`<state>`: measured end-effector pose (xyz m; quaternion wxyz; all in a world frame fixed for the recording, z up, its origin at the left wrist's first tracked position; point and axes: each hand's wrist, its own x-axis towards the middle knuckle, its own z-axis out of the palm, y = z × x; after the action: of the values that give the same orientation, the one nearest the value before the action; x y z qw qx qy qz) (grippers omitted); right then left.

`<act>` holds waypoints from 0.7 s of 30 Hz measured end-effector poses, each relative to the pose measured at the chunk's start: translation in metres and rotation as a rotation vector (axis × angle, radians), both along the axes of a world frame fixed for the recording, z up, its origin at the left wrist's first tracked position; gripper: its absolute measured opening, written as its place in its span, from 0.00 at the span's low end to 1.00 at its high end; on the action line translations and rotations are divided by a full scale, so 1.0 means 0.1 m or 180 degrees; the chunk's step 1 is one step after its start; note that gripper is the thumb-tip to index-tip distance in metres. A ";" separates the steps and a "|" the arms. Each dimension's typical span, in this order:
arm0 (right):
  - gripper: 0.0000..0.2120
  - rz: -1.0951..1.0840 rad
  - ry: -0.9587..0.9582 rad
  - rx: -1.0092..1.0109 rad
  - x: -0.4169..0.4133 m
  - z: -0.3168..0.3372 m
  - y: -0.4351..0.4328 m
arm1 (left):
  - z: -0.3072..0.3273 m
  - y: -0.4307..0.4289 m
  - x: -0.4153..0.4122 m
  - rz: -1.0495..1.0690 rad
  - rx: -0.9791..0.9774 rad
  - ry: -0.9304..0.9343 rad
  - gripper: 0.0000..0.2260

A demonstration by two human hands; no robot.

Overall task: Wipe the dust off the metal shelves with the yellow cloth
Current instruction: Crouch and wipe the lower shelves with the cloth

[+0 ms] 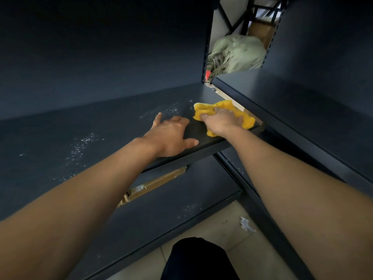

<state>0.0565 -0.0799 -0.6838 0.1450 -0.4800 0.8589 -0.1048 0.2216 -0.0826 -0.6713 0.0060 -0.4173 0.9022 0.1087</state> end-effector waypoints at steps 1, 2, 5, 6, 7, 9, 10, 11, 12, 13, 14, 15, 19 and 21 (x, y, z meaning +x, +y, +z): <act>0.31 0.0079 0.0015 0.0002 0.10 -0.01 -0.04 | -0.01 -0.02 0.02 0.0037 0.0012 -0.0001 0.30; 0.31 0.0169 0.0013 -0.0001 0.21 -0.02 -0.07 | -0.02 -0.03 0.04 0.0068 0.0035 -0.0019 0.30; 0.28 0.0465 -0.0046 -0.0049 0.51 -0.07 -0.15 | -0.06 -0.04 0.07 0.0173 0.0152 -0.0028 0.30; 0.28 0.0501 -0.0054 -0.0102 0.55 -0.08 -0.16 | -0.06 -0.04 0.07 0.0209 0.0169 -0.0031 0.30; 0.27 0.0509 -0.0033 -0.0156 0.55 -0.09 -0.16 | -0.06 -0.04 0.06 0.0229 0.0155 -0.0058 0.30; 0.27 0.0481 0.0120 -0.0206 0.42 -0.09 -0.16 | -0.05 -0.06 0.05 0.0262 0.0089 -0.0179 0.31; 0.27 0.0418 0.0191 -0.0190 0.32 -0.08 -0.15 | -0.03 -0.07 0.04 0.0293 0.0077 -0.0244 0.32; 0.28 0.0312 0.0229 -0.0159 0.22 -0.08 -0.15 | -0.02 -0.08 0.04 0.0314 0.0068 -0.0287 0.33; 0.28 0.0202 0.0249 -0.0132 0.12 -0.08 -0.15 | -0.01 -0.09 0.04 0.0326 0.0054 -0.0300 0.33; 0.29 0.0111 0.0255 -0.0103 0.04 -0.08 -0.17 | 0.00 -0.11 0.03 0.0343 0.0037 -0.0291 0.33; 0.29 0.0035 0.0245 -0.0065 0.01 -0.09 -0.20 | 0.00 -0.12 0.03 0.0365 0.0018 -0.0277 0.34; 0.29 -0.0029 0.0226 -0.0020 0.01 -0.09 -0.24 | 0.00 -0.14 0.02 0.0392 -0.0008 -0.0264 0.35; 0.28 0.0034 0.0068 0.0130 0.14 -0.09 -0.45 | 0.00 -0.21 0.05 0.0548 -0.0088 -0.0236 0.37; 0.28 0.0114 0.0040 0.0155 0.16 -0.09 -0.55 | 0.01 -0.26 0.14 0.0631 -0.0104 -0.0190 0.37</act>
<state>0.0730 -0.1346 -0.6925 0.1531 -0.4922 0.8533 -0.0782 0.2351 -0.1085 -0.6706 0.0152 -0.5076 0.8576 0.0815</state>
